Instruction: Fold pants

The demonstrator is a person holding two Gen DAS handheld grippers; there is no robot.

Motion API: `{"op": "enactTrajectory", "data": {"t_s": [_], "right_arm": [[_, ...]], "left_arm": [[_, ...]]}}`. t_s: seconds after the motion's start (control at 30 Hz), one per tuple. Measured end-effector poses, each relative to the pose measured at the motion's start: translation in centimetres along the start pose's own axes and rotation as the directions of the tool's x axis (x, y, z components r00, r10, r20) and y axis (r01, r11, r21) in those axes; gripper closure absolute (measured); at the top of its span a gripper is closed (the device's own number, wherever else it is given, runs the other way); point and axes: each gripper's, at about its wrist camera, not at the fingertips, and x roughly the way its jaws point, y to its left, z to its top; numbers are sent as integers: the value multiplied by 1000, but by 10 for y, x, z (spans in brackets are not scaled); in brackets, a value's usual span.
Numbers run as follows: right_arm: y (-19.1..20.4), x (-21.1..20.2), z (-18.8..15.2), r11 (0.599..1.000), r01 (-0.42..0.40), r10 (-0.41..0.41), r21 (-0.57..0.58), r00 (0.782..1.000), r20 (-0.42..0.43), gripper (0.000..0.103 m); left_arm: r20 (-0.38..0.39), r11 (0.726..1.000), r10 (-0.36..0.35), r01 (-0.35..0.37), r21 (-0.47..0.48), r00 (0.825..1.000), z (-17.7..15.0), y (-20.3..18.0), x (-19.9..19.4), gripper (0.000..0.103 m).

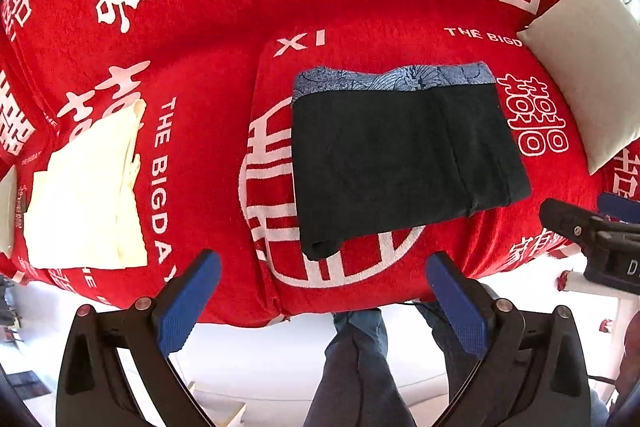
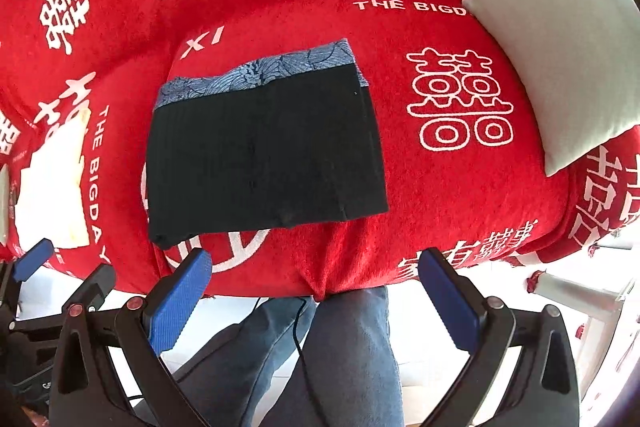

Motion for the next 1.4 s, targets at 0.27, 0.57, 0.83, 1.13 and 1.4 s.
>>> {"op": "enactTrajectory", "data": {"t_s": [0.27,0.57,0.83,1.13,1.4], "right_arm": [[2,0,-4,1000,9,-9,-6,1000,-11,0],[11,-4,-7,999,24,-24,-34,1000,6,0],[19,-7,-9,998,41,-40,-52,999,21,0],[19,-11,-8,998,55,-54,-37,998,40,0],[21,-14,-8,997,66,-64,-39,997,52,0]], "left_arm": [[11,1000,6,-6,1,1000,1,0,-5,0],[-4,1000,3,-3,4,1000,1,2,-4,0],[2,1000,-2,2,14,1000,1,3,-5,0],[10,1000,-5,4,19,1000,1,6,-6,0],[18,1000,2,-2,31,1000,2,6,-7,0]]}}
